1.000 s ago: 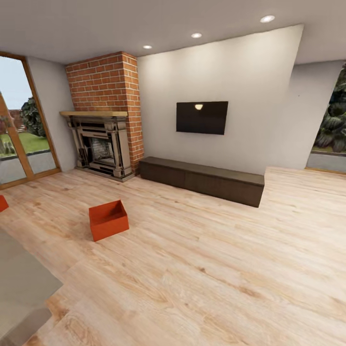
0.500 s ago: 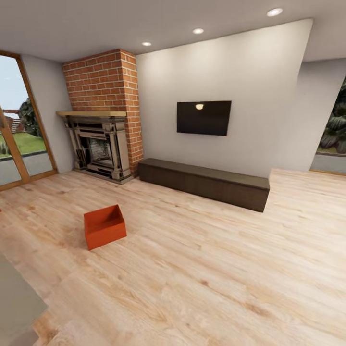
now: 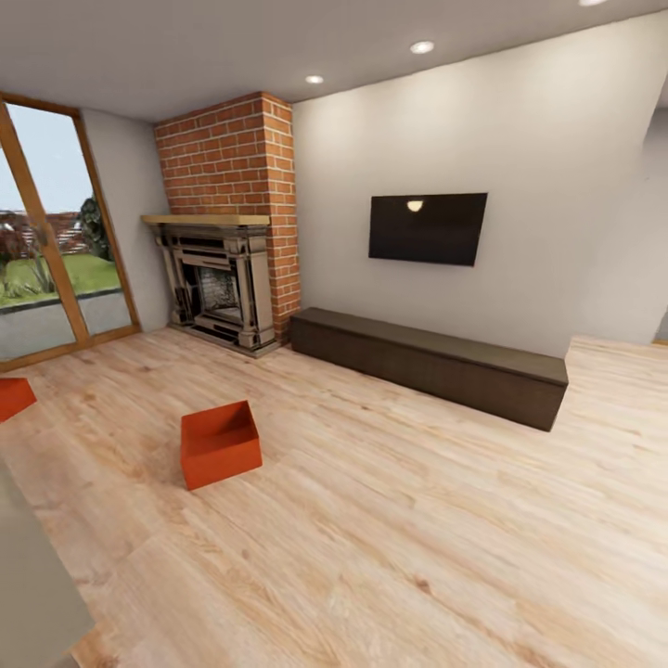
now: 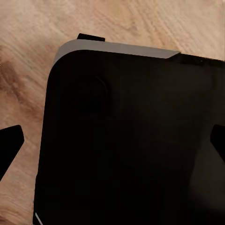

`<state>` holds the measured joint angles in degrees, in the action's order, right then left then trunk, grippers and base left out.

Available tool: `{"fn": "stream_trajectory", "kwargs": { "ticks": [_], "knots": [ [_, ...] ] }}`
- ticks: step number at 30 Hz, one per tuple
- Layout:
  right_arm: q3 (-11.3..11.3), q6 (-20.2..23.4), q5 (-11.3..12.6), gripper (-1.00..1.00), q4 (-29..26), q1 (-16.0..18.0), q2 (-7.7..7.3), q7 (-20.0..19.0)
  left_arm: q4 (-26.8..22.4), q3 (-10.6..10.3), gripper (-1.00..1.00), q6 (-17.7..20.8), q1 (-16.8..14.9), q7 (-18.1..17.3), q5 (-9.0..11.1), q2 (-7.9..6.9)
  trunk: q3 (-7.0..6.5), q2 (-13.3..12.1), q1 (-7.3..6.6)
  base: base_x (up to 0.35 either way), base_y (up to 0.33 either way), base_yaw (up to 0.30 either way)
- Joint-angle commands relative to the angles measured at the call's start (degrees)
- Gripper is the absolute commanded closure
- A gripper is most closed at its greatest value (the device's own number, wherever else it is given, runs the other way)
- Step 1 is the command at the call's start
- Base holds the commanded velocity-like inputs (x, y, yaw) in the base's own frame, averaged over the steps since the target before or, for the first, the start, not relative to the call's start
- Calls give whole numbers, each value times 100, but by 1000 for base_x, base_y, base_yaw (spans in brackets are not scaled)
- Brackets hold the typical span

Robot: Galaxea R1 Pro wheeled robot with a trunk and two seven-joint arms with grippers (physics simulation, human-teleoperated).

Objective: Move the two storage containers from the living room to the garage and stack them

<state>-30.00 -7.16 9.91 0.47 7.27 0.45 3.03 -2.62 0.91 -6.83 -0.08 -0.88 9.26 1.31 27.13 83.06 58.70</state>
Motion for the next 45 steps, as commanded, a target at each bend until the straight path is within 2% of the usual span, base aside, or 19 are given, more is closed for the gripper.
{"fn": "stream_trajectory", "kwargs": {
  "ticks": [1,12,45],
  "knots": [
    [-49,-20,56,-100,6,3,3,13,-1,6,-100,-11,-1,-9,41,1,5,2,3,322,0,268],
    [-49,-17,56,-100,6,3,-1,13,-1,6,-100,-10,-1,-9,41,1,5,2,3,322,0,241],
    [-49,-14,53,-100,6,3,-1,13,-1,6,-100,-12,-1,-9,41,1,5,2,3,322,0,4]
  ]
}}
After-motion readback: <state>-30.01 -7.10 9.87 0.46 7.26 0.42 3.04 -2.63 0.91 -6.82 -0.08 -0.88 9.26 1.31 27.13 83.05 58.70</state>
